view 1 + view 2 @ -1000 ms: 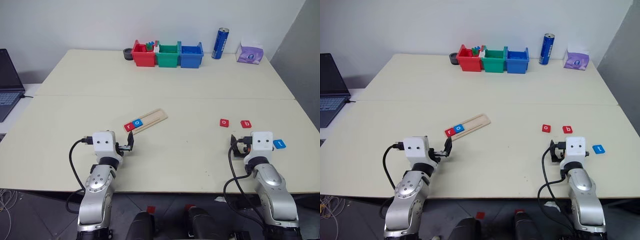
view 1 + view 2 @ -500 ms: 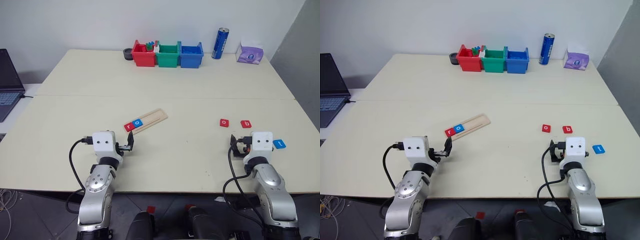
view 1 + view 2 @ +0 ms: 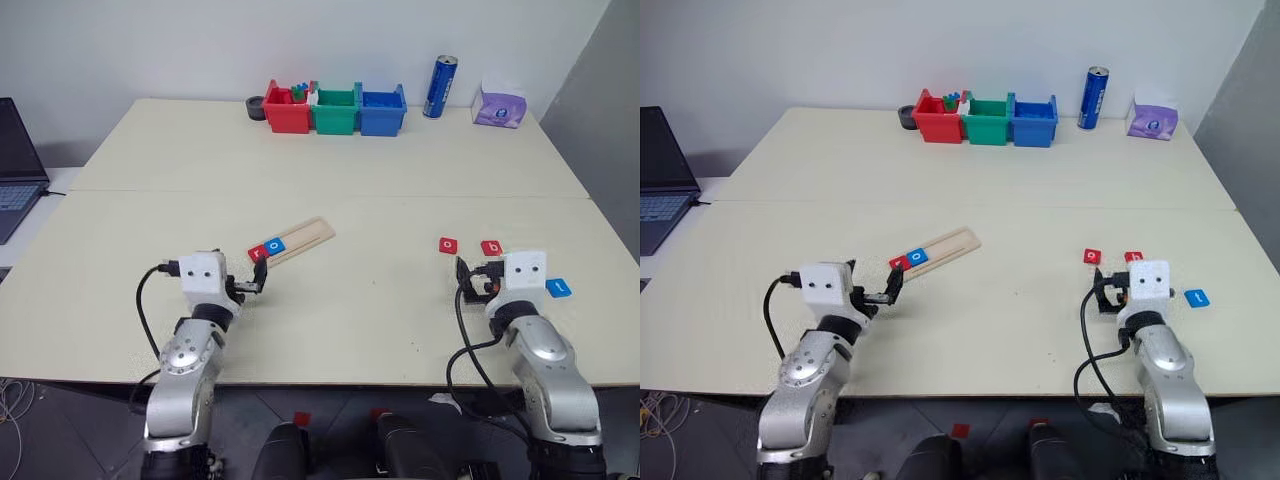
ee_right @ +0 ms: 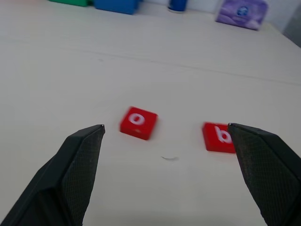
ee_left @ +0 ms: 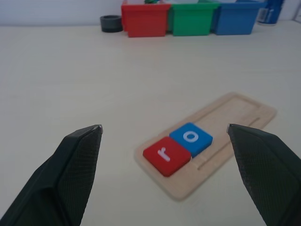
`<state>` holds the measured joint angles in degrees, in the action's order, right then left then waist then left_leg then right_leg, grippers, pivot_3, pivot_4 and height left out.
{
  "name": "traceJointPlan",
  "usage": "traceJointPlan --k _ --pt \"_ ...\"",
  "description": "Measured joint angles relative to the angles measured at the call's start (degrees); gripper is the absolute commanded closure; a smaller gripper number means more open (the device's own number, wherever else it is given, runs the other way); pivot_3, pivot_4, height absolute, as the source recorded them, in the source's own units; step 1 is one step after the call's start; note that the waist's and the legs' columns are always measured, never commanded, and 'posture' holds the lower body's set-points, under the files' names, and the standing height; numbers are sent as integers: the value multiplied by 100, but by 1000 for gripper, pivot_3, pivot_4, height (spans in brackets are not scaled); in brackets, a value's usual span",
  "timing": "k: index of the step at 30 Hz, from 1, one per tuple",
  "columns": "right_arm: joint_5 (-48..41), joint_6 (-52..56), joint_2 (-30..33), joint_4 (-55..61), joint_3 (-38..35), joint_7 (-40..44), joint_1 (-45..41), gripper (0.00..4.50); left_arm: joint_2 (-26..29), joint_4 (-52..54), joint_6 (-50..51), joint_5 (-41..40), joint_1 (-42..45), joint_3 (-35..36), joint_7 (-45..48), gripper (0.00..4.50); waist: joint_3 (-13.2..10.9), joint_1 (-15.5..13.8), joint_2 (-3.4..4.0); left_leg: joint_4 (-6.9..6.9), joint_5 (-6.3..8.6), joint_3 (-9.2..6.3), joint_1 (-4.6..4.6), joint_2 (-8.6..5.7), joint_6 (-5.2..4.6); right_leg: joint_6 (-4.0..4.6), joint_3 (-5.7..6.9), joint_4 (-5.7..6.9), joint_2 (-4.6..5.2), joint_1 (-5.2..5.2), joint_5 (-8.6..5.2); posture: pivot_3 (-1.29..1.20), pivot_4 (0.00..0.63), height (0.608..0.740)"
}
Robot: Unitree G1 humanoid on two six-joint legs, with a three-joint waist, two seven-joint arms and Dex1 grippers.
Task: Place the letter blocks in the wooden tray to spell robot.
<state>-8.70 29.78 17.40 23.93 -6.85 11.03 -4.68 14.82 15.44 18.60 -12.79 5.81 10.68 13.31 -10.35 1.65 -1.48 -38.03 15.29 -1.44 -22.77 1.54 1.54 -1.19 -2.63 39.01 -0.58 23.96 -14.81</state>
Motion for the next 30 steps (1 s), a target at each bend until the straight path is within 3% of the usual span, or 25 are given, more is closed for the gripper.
traceJointPlan --k 6,12,21,30 --pt "-1249 732 981 137 374 1899 -489 56 1278 -1105 -32 -539 686 90 1771 0 -1 8 1 1 0 -1 3 2 -1 17 4 -2 -14 0 8 0 150 740" --pt "-2071 1114 1529 183 577 3058 -875 56 1960 -2557 -556 -673 1218 -202 3609 0 -1 4 0 3 1 -4 0 4 -2 21 9 -4 -14 2 7 0 150 740" --pt "-2167 1152 1587 -67 824 3277 -1274 56 2348 -5754 -2189 -4 3066 -639 5030 0 -2 -12 -2 -1 1 -2 -14 3 -2 32 10 -5 -15 10 14 0 150 740" --pt "-2248 1397 1576 99 807 3108 -1259 56 2246 -7557 -2745 422 4038 -808 5763 0 -2 0 -2 1 2 -5 -16 5 -3 35 14 -2 -17 13 15 0 150 740"
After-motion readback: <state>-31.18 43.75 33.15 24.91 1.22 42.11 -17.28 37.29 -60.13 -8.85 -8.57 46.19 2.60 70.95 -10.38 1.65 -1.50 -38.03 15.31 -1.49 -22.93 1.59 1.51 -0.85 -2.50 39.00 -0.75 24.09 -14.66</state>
